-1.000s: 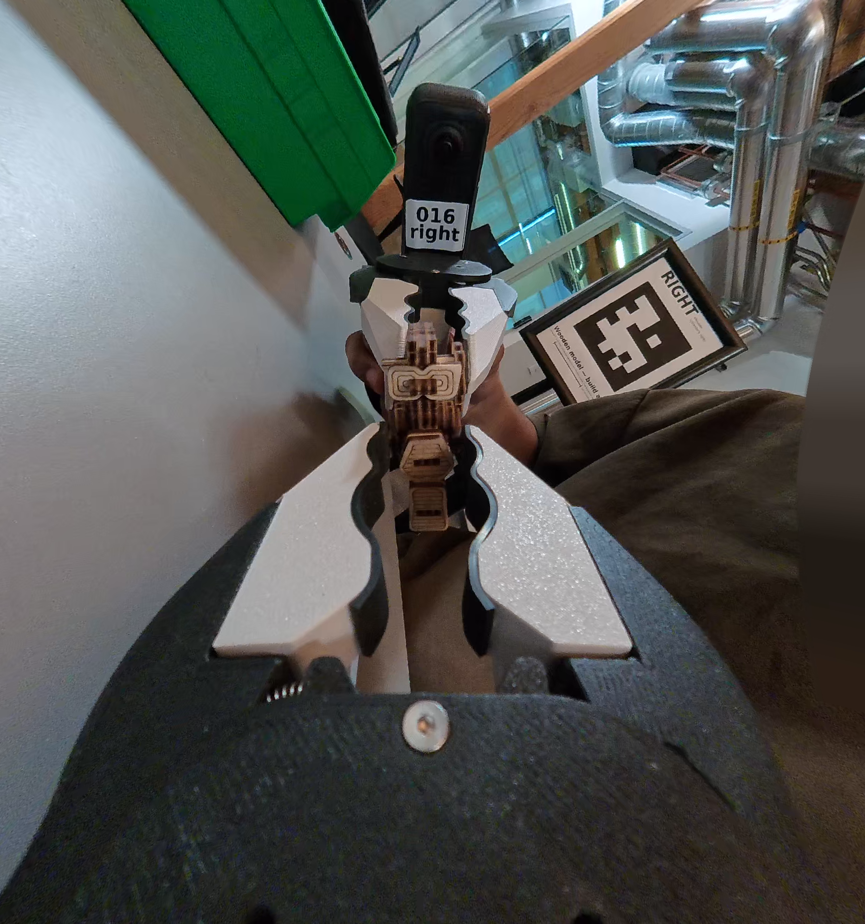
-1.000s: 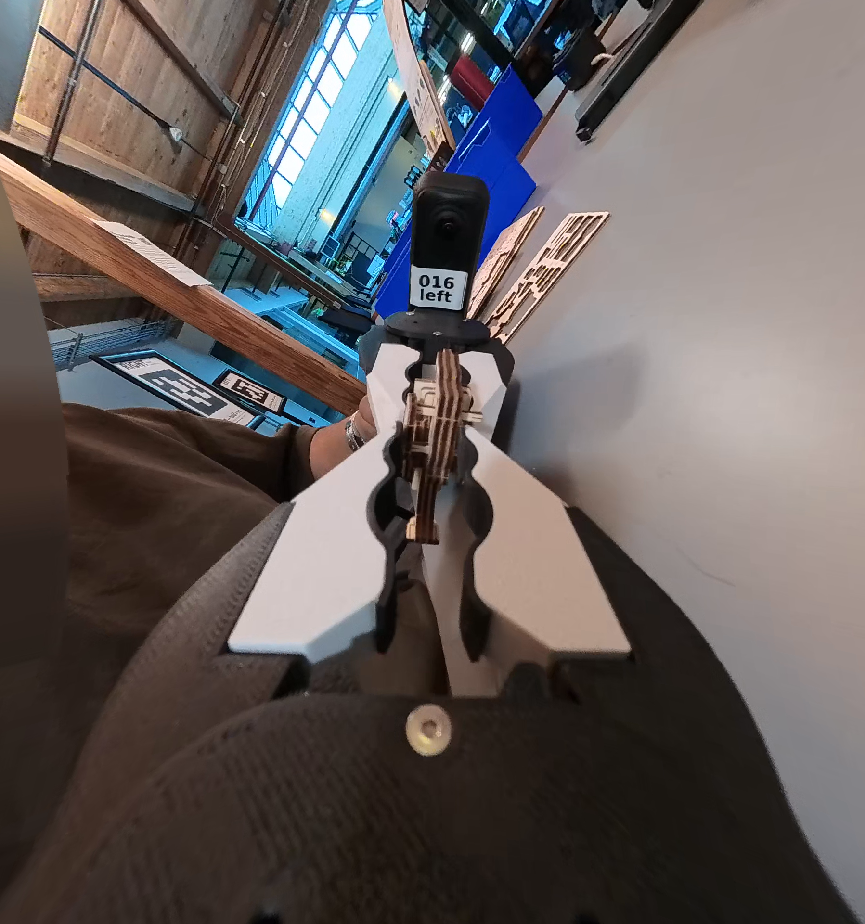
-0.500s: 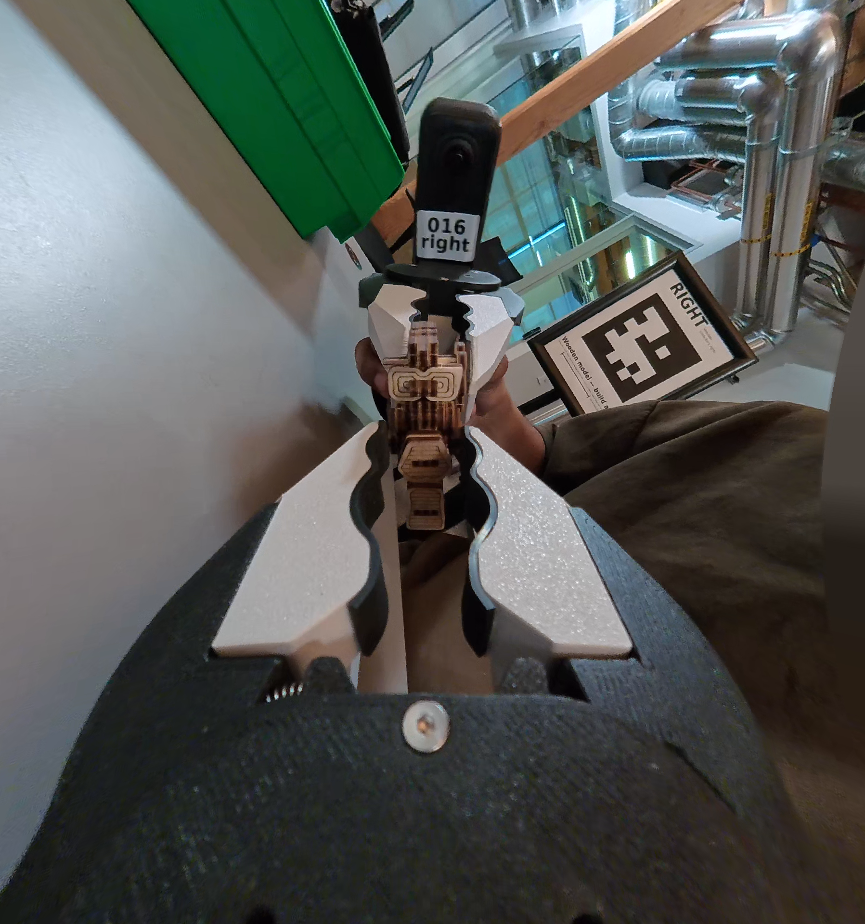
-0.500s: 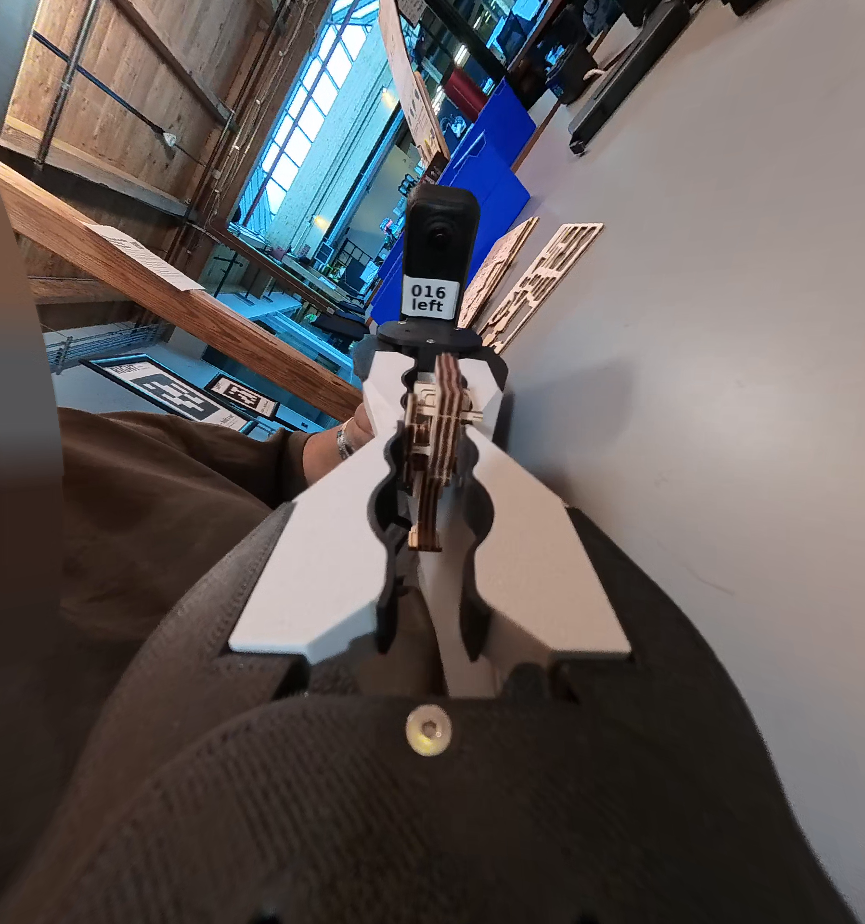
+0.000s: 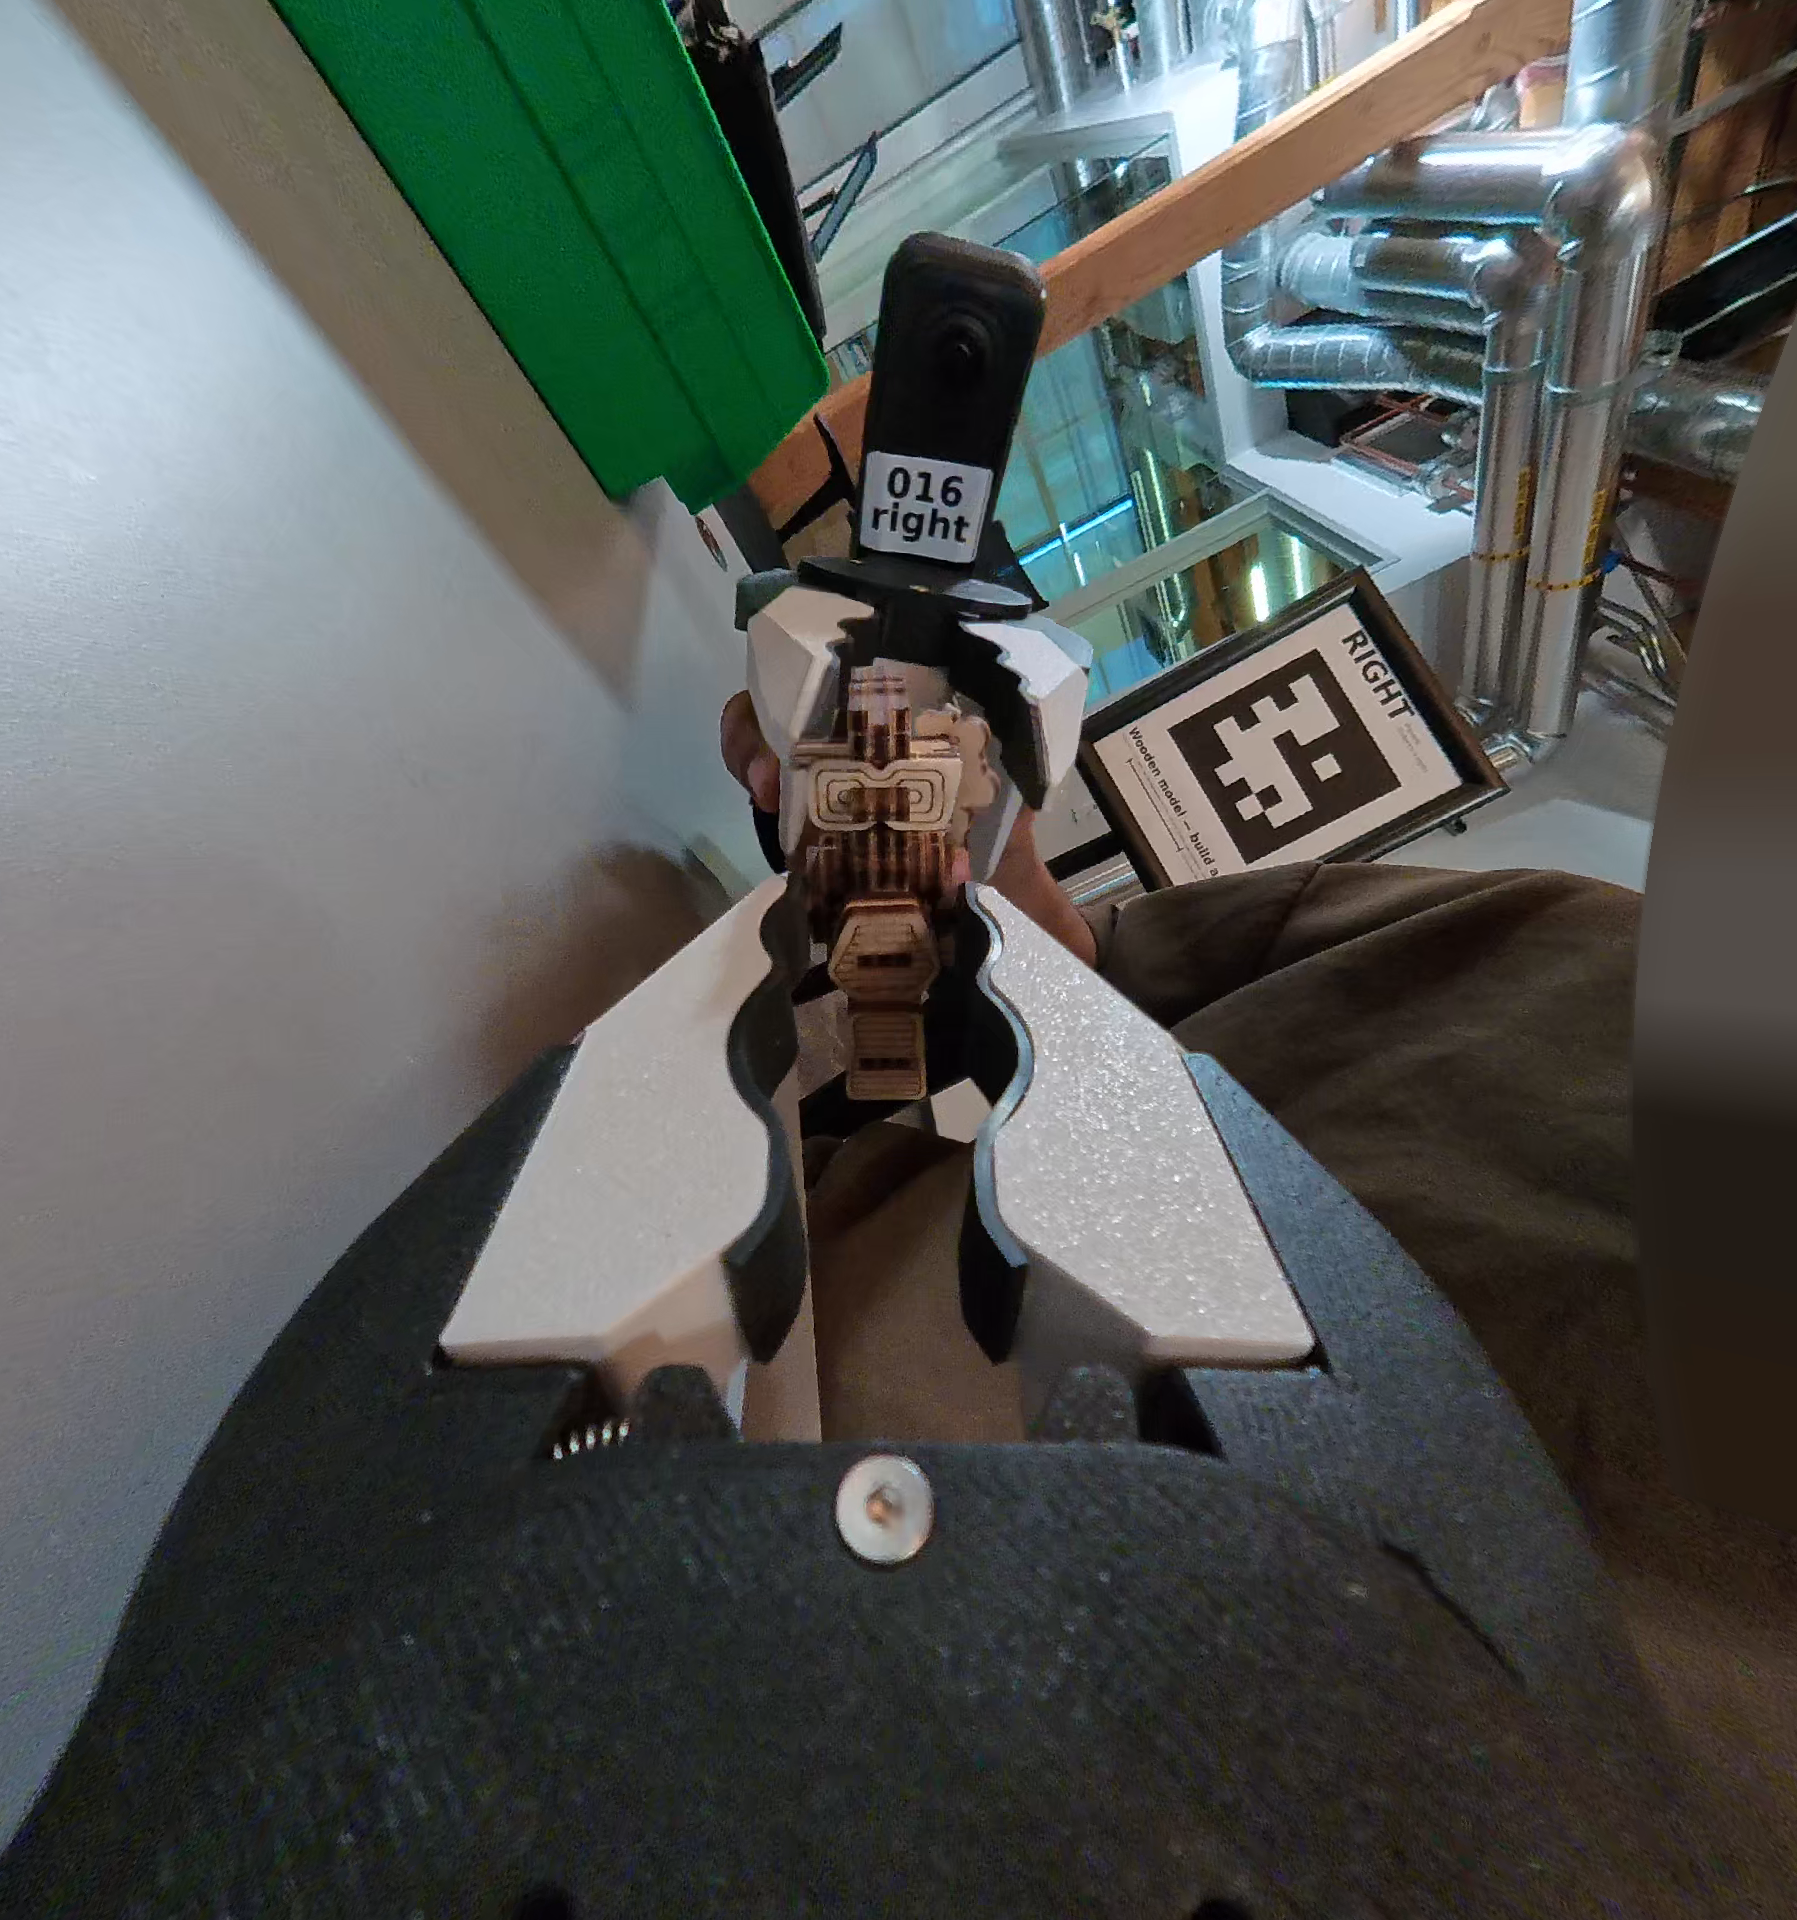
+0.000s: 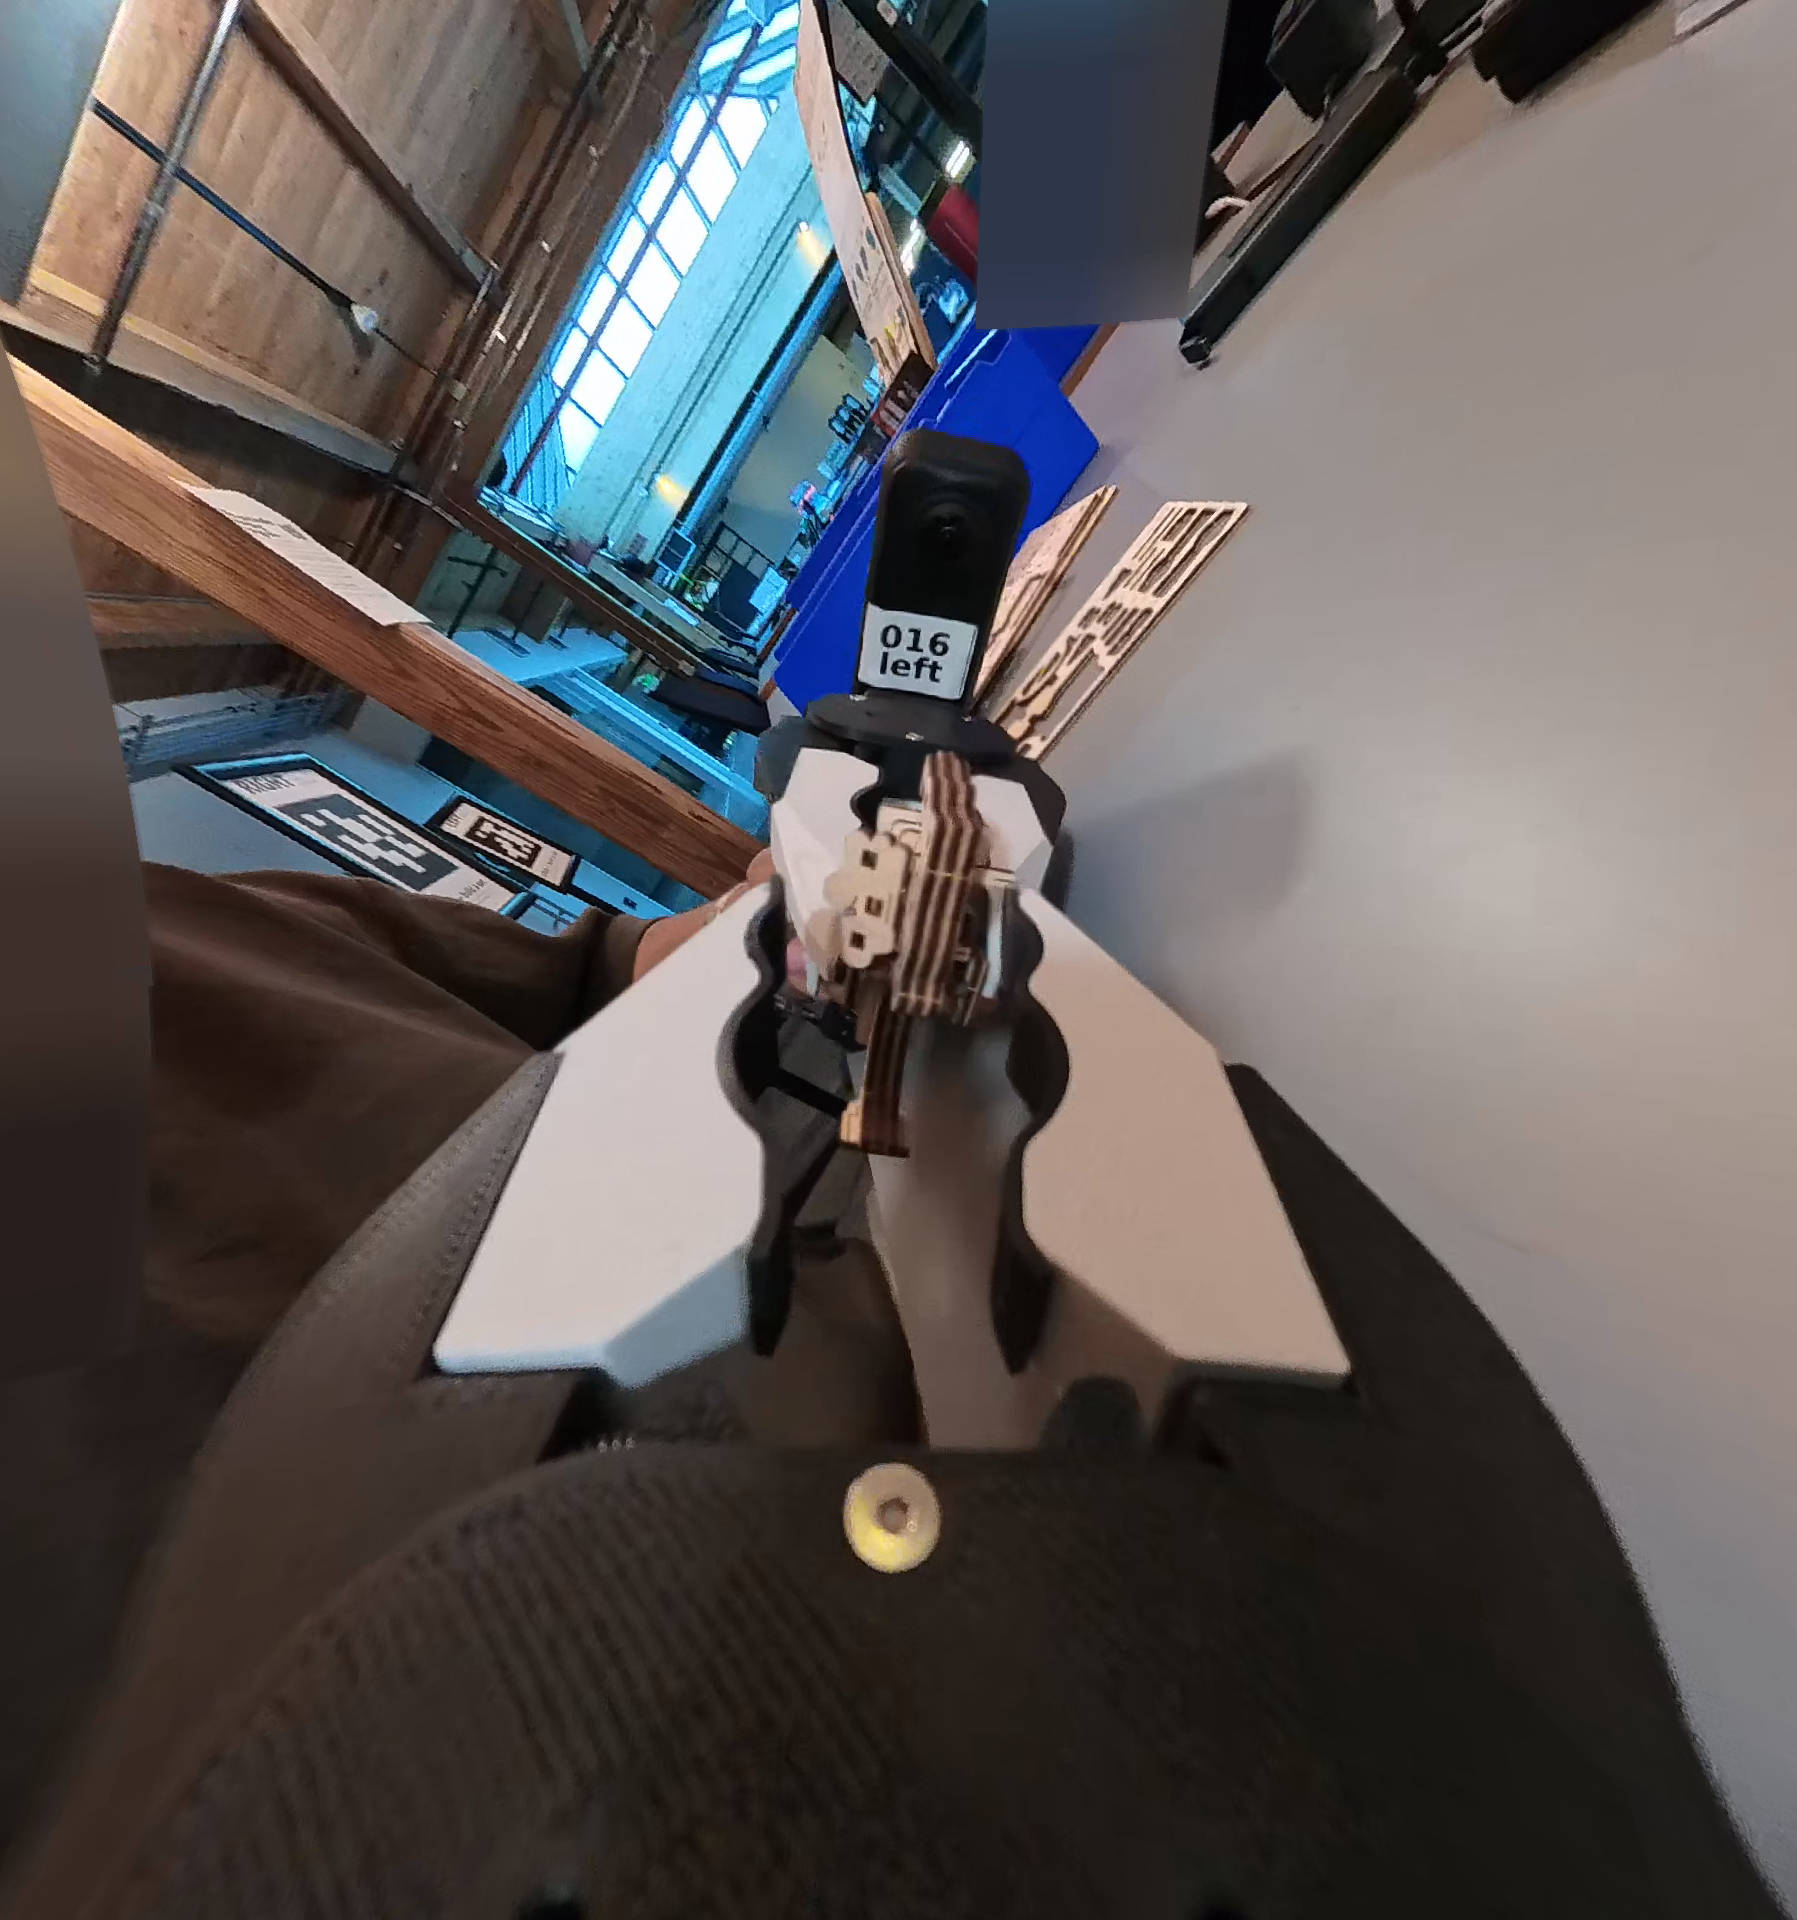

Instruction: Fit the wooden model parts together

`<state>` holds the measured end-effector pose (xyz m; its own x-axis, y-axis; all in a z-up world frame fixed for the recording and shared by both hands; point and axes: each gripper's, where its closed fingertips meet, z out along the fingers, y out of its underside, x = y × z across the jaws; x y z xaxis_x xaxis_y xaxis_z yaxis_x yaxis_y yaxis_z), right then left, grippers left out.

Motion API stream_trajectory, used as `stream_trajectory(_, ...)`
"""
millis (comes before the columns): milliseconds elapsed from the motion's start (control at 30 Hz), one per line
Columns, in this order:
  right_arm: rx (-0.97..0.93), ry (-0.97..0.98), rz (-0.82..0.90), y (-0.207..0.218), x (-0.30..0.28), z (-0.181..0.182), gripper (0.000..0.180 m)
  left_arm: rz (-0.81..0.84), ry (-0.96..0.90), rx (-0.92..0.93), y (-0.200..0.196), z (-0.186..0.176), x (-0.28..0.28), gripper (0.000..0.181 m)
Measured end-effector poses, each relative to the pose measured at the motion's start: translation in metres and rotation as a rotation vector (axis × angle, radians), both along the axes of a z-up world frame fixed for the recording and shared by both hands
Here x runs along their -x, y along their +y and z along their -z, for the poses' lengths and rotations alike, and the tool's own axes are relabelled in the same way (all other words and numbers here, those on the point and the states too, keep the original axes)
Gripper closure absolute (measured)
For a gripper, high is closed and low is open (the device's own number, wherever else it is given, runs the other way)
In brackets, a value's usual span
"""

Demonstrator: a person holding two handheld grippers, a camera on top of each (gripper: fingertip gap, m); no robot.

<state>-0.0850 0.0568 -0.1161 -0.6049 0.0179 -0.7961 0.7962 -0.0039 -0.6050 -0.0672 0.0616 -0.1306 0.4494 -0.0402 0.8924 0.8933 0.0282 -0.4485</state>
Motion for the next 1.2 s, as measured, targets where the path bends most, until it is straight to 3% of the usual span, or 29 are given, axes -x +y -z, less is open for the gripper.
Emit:
stream_trajectory(233,-0.004,-0.009,-0.007,0.005,0.003,0.002,0.144,0.0,-0.009,-0.02,-0.001,-0.002,0.001,0.157)
stream_trajectory(467,-0.016,0.015,0.054,0.022,0.02,0.003,0.16,-0.064,-0.01,0.035,-0.011,0.005,0.013,0.157)
stream_trajectory(667,-0.334,0.302,0.115,0.036,0.032,0.024,0.163,-0.104,-0.011,0.098,-0.019,0.015,0.022,0.157)
stream_trajectory(800,-0.45,0.406,0.125,0.045,0.02,0.023,0.162,-0.086,0.011,0.164,-0.015,0.023,0.018,0.157)
stream_trajectory(967,-0.783,0.555,0.098,0.089,-0.008,0.066,0.158,-0.053,0.044,0.246,-0.01,0.034,0.012,0.157)
stream_trajectory(1200,-0.819,0.734,-0.063,0.084,-0.04,0.083,0.14,-0.026,0.02,0.254,-0.008,0.037,0.01,0.157)
